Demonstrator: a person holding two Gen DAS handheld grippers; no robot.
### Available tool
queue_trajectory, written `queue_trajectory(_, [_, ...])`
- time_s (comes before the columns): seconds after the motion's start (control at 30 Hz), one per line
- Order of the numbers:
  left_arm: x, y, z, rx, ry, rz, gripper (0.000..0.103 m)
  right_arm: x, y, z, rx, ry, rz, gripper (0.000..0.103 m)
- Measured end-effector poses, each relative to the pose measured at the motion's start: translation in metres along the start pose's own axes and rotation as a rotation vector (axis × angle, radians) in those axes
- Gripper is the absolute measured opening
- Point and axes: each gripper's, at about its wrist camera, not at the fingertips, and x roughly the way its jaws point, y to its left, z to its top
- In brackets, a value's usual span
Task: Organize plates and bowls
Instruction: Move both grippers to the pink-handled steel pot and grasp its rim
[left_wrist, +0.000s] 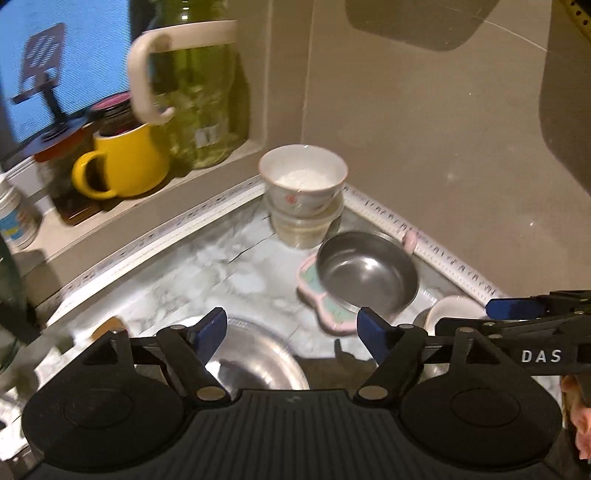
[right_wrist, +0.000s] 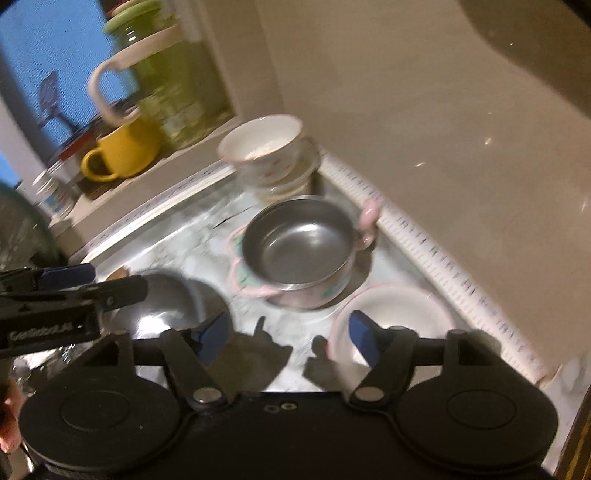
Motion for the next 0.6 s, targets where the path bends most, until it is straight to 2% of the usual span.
queue_trajectory(0.17, [0.028,-0.006,0.022,-0.026,0.010,-0.044,0.080,0.020,-0.016,0.016,0.007,-0.018,-0.040,0.079])
queue_trajectory(0.33, [0.066,-0.012,0.037,-0.022,0.045,-0.013,0.080,0.045,-0.025,0.032,0.007,-0.007,-0.064,0.079])
queue_trajectory(0.47, [0.092,-0.013,0.042,-0.040,0.082,-0.020,0.080,0.067,-0.032,0.043,0.025,0.017,-0.079,0.078])
queue_trajectory(0.6, [0.115,-0.014,0.043,-0.043,0.109,0.015,0.080,0.085,-0.038,0.049,0.044,0.037,-0.088,0.077])
